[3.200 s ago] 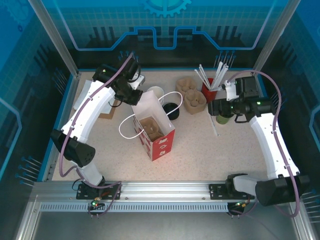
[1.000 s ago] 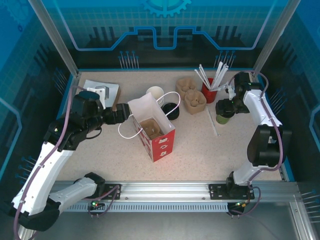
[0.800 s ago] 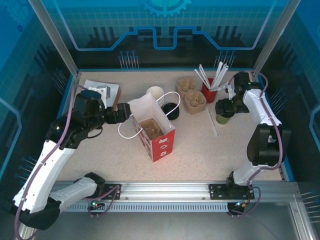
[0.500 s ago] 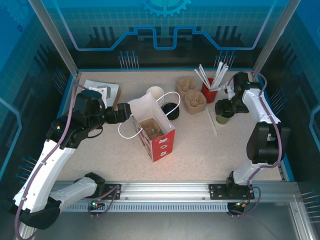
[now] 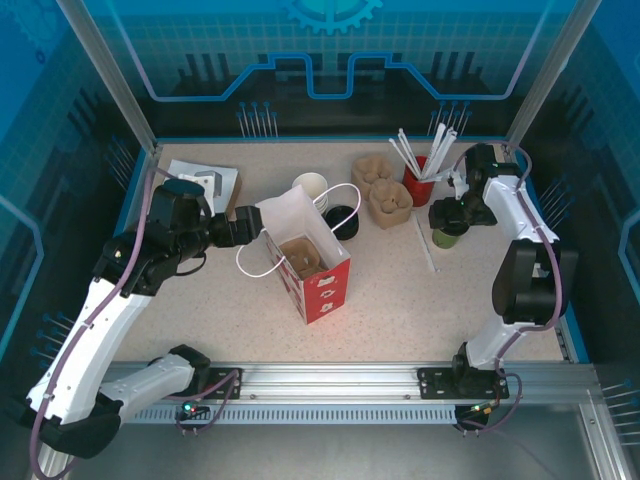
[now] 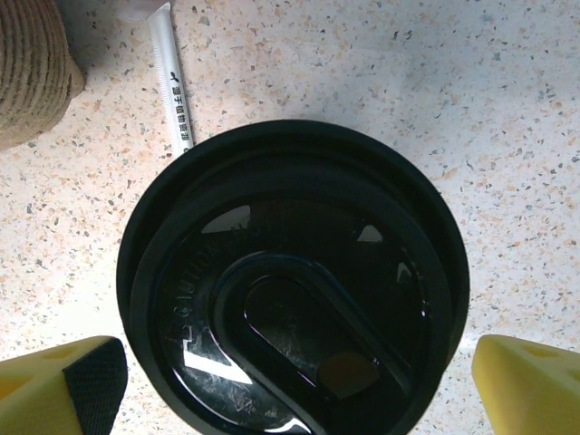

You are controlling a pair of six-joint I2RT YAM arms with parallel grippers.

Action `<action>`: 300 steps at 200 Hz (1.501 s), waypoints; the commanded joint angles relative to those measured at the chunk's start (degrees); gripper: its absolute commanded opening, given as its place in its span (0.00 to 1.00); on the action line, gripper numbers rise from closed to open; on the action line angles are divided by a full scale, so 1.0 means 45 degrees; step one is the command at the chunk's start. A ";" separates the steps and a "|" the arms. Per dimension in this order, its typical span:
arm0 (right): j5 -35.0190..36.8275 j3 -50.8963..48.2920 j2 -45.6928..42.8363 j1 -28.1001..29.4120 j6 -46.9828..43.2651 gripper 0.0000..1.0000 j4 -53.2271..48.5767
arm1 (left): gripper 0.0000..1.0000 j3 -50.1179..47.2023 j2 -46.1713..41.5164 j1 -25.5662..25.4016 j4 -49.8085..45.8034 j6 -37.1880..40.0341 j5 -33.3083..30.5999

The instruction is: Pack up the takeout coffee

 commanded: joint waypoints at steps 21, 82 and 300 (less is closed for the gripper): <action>-0.0268 0.0441 0.0421 0.0086 -0.0190 1.00 -0.0059 | 0.99 0.0167 0.0004 0.0087 0.0138 -0.0115 -0.0047; -0.0022 0.0553 0.0865 0.0105 -0.0240 1.00 0.0072 | 0.99 0.0146 -0.0013 0.0101 0.0078 -0.0081 -0.0083; 0.0467 0.0544 0.0925 0.0323 -0.0318 0.86 0.0145 | 0.99 -0.0127 -0.0403 0.0087 0.0017 -0.0183 -0.0091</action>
